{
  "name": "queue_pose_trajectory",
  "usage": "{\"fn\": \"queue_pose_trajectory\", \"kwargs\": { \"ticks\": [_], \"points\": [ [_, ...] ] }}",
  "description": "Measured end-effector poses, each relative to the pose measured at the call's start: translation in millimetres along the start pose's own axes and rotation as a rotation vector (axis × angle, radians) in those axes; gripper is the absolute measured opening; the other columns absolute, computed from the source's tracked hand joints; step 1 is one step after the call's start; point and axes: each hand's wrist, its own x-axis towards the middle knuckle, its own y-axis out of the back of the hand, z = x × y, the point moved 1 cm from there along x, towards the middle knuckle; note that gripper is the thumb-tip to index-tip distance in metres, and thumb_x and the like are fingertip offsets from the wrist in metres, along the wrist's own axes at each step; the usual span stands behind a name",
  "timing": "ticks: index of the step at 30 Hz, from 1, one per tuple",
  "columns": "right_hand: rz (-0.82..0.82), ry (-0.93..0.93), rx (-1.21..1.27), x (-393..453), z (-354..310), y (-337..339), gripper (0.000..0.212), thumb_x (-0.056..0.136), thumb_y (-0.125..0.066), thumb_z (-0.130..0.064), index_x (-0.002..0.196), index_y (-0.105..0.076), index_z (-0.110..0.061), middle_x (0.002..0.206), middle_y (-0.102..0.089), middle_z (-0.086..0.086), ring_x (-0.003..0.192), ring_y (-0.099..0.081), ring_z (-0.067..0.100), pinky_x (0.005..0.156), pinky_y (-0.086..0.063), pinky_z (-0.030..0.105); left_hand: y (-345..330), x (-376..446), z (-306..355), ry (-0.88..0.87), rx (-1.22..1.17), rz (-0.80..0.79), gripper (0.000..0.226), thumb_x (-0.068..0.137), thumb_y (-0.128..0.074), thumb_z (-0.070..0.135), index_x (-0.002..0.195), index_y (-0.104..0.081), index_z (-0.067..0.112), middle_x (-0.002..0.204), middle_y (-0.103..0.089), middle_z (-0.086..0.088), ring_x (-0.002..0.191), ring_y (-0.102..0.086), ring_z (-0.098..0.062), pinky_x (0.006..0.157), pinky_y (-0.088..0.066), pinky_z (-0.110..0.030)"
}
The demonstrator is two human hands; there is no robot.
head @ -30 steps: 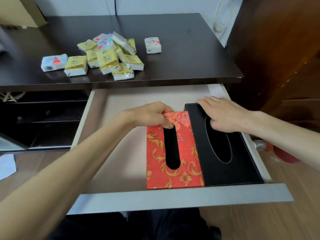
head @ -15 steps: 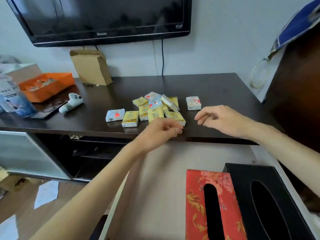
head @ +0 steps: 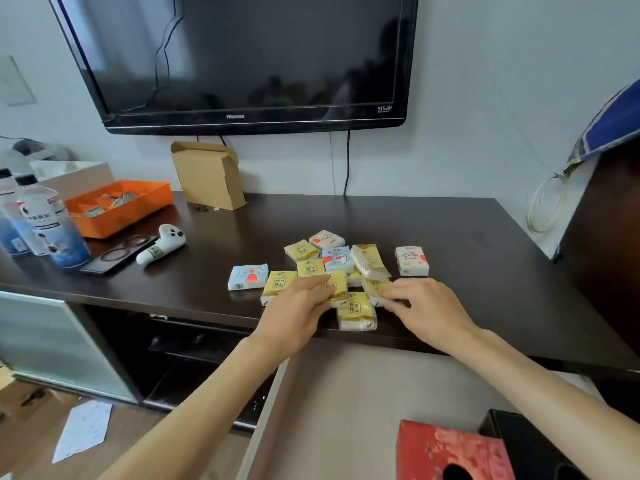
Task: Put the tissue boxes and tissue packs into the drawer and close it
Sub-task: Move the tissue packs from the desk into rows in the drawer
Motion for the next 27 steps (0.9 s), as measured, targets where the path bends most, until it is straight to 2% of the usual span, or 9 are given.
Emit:
{"fn": "queue_pose_trajectory", "kwargs": {
  "ticks": [5, 8, 13, 17, 19, 21, 23, 25, 27],
  "points": [
    [0.264, 0.025, 0.122, -34.2, -21.6, 19.3, 0.017, 0.091, -0.076, -0.021, 0.106, -0.081, -0.025, 0.109, -0.077, -0.016, 0.103, -0.069, 0.010, 0.081, -0.059, 0.041, 17.5, -39.9, 5.8, -0.018, -0.050, 0.155, 0.036, 0.100, -0.058, 0.022, 0.135, -0.062, 0.023, 0.144, -0.057, 0.005, 0.132, -0.052, -0.020, 0.099, -0.052, -0.038],
    [0.251, 0.095, 0.150, -69.7, -39.9, 22.4, 0.021, 0.087, -0.078, -0.021, 0.107, -0.081, -0.026, 0.109, -0.076, -0.018, 0.101, -0.070, 0.005, 0.078, -0.060, 0.039, 22.0, -85.3, 11.3, -0.057, -0.045, 0.153, 0.037, 0.098, -0.061, 0.018, 0.135, -0.063, 0.022, 0.143, -0.057, 0.004, 0.131, -0.054, -0.020, 0.093, -0.056, -0.040],
    [0.083, 0.144, 0.078, -126.7, -66.6, 4.5, 0.022, 0.084, -0.083, -0.023, 0.105, -0.081, -0.031, 0.107, -0.076, -0.019, 0.098, -0.071, 0.005, 0.077, -0.061, 0.036, 11.4, -149.7, 27.2, -0.206, 0.056, -0.017, 0.045, 0.088, -0.059, 0.007, 0.131, -0.064, 0.017, 0.139, -0.060, -0.003, 0.124, -0.060, -0.027, 0.081, -0.059, -0.036],
    [-0.118, 0.191, -0.124, -144.7, -83.5, -16.8, 0.013, 0.090, -0.064, -0.037, 0.093, -0.077, -0.033, 0.092, -0.073, -0.016, 0.090, -0.068, 0.010, 0.065, -0.054, 0.033, -11.6, -169.3, 32.0, -0.297, 0.184, -0.200, 0.054, 0.078, -0.059, 0.006, 0.130, -0.062, 0.019, 0.137, -0.061, -0.001, 0.118, -0.061, -0.024, 0.092, -0.054, -0.034],
    [-0.203, 0.161, -0.237, -140.7, -89.9, -27.2, 0.018, 0.091, -0.058, -0.039, 0.089, -0.073, -0.030, 0.088, -0.069, -0.013, 0.088, -0.064, 0.013, 0.067, -0.039, 0.030, -23.5, -166.4, 27.5, -0.283, 0.249, -0.247, 0.042, 0.084, -0.054, 0.014, 0.124, -0.063, 0.023, 0.134, -0.063, 0.002, 0.115, -0.063, -0.023, 0.096, -0.049, -0.032],
    [-0.276, 0.121, -0.291, -131.3, -96.0, -33.7, 0.016, 0.090, -0.059, -0.037, 0.088, -0.073, -0.030, 0.085, -0.067, -0.008, 0.086, -0.062, 0.017, 0.069, -0.031, 0.032, -34.4, -157.8, 20.6, -0.278, 0.292, -0.281, 0.033, 0.096, -0.046, 0.026, 0.127, -0.059, 0.026, 0.138, -0.058, 0.004, 0.120, -0.058, -0.023, 0.109, -0.034, -0.033],
    [-0.399, 0.059, -0.292, -121.9, -98.7, -38.7, 0.015, 0.086, -0.063, -0.035, 0.090, -0.076, -0.031, 0.089, -0.068, -0.006, 0.088, -0.063, 0.020, 0.072, -0.037, 0.032, -41.7, -147.9, 15.8, -0.280, 0.329, -0.302, 0.031, 0.100, -0.042, 0.033, 0.127, -0.058, 0.028, 0.137, -0.057, 0.005, 0.119, -0.057, -0.023, 0.113, -0.024, -0.031],
    [-0.544, -0.005, -0.229, -116.8, -95.2, -42.6, 0.017, 0.080, -0.066, -0.032, 0.091, -0.079, -0.033, 0.098, -0.067, -0.009, 0.096, -0.060, 0.018, 0.076, -0.046, 0.033, -46.4, -140.4, 14.6, -0.289, 0.349, -0.333, 0.030, 0.100, -0.042, 0.034, 0.122, -0.061, 0.027, 0.133, -0.058, 0.004, 0.114, -0.058, -0.025, 0.110, -0.028, -0.032],
    [-0.577, -0.061, -0.157, -116.7, -91.1, -45.6, 0.016, 0.079, -0.069, -0.032, 0.093, -0.076, -0.036, 0.111, -0.058, -0.016, 0.109, -0.051, 0.012, 0.077, -0.042, 0.035, -48.9, -138.4, 14.6, -0.295, 0.356, -0.345, 0.029, 0.097, -0.043, 0.032, 0.119, -0.062, 0.025, 0.129, -0.058, 0.001, 0.110, -0.059, -0.026, 0.105, -0.033, -0.033]
  ]
}}
